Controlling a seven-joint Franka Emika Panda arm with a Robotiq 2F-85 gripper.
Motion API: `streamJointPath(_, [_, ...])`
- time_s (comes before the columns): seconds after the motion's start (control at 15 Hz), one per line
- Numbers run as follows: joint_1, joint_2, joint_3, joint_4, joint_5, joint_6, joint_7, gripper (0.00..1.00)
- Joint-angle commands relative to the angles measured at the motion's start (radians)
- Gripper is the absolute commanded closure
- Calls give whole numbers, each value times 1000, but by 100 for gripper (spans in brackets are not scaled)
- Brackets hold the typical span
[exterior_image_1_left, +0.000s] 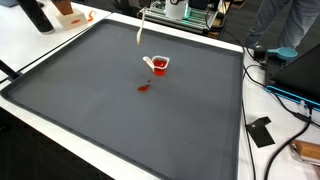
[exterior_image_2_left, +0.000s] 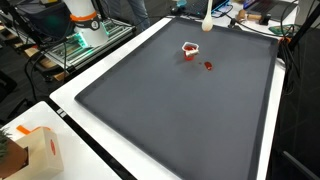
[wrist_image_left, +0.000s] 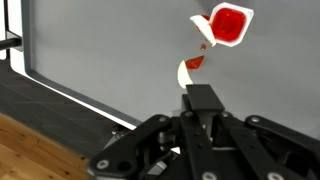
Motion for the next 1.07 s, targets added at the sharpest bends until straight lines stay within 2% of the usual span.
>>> streamJointPath(0.0, [43, 12, 19, -13, -162, -17, 173, 97])
streamJointPath(0.6, [131, 91, 37, -21, -430, -51, 546, 97])
streamJointPath(1.0, [177, 161, 44, -6, -540, -117, 700, 97])
